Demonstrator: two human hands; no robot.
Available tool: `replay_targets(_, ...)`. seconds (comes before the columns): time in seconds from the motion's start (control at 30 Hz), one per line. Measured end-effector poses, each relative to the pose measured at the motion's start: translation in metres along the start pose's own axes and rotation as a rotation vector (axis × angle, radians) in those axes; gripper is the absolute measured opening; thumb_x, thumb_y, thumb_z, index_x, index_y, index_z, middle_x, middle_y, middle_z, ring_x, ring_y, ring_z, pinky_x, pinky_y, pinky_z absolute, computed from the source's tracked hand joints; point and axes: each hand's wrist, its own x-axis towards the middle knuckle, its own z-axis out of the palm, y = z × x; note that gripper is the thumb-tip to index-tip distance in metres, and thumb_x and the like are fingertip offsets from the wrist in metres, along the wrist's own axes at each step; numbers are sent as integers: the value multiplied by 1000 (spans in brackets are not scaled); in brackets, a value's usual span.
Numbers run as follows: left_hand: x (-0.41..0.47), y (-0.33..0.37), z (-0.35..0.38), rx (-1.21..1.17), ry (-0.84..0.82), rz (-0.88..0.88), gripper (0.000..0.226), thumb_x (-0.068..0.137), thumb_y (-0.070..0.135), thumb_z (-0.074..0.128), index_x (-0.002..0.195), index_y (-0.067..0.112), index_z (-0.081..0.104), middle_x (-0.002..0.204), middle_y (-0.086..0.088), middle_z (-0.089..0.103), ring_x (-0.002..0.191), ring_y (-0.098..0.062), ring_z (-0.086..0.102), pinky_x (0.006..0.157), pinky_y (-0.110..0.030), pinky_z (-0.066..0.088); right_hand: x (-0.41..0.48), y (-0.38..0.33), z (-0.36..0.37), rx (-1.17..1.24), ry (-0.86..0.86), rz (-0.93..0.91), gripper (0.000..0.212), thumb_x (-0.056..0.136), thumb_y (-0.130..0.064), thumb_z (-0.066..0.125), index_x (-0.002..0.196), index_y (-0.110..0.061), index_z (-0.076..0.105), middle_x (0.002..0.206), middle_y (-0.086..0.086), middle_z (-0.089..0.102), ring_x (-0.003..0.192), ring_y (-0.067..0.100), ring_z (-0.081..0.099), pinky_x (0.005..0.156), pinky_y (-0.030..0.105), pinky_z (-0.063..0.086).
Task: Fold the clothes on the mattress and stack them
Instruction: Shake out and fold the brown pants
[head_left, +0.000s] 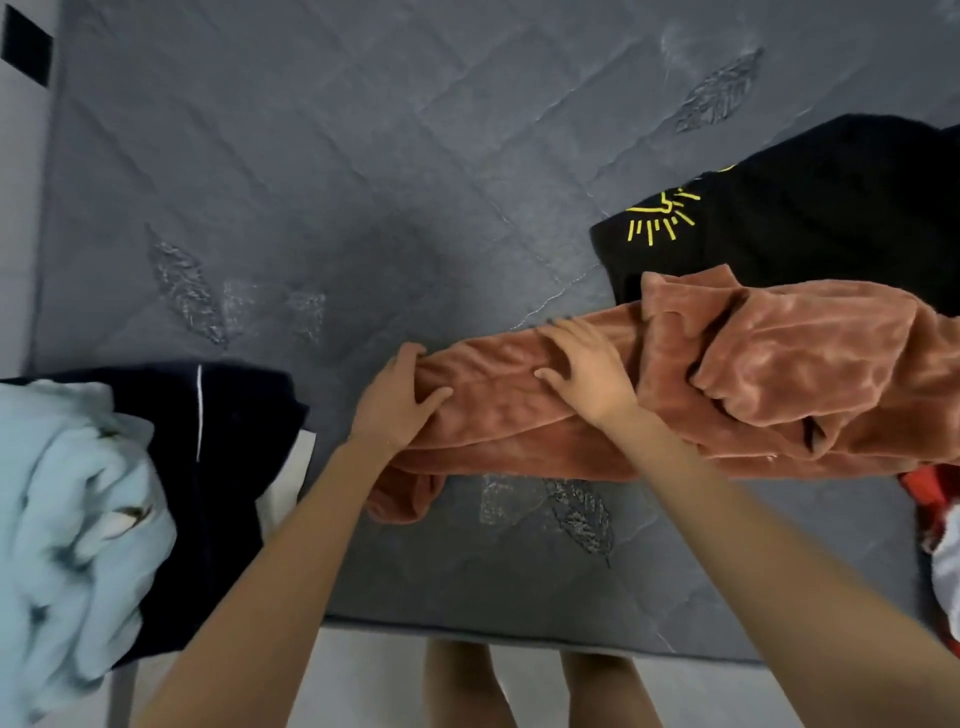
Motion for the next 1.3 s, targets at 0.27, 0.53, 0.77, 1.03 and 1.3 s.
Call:
replay_targets(0.27,-8,-20,6,45,57,104,18,94,34,57,102,18,53,103,-1,54,93,-22,54,75,-44,49,12,7,11,-148,32,-17,33,85,-21,70,118,-15,68,125,7,56,121,31,45,100,43,35)
replay_targets(0.53,18,-1,-18,-111,299,122,24,100,25,49,100,7,65,95,-8,67,90,-24,61,81,-33,45,28,-7,-15,167,222,91,11,96,-16,57,98,-11,66,97,8,70,95,30,62,82,39,46)
replay_targets(0.77,71,35,-47,28,369,212,28,99,41,47,98,17,61,88,1,66,79,-19,59,67,-34,44,58,4,-56,112,352,94,16,100,-23,50,100,-15,64,100,3,69,95,25,62,75,36,45)
replay_targets(1.03,116,14,-43,91,213,92,35,96,41,53,90,7,58,84,-11,63,84,-31,59,73,-42,46,76,26,-40,16,147,145,33,96,-42,57,116,-17,66,111,8,67,106,32,57,95,46,44)
replay_targets(1.3,93,-13,-41,-61,238,-14,35,98,36,53,80,6,55,70,-6,56,70,-24,55,67,-38,44,49,68,-60,36,149,209,35,92,-46,61,90,-12,71,82,9,67,85,30,59,88,43,44)
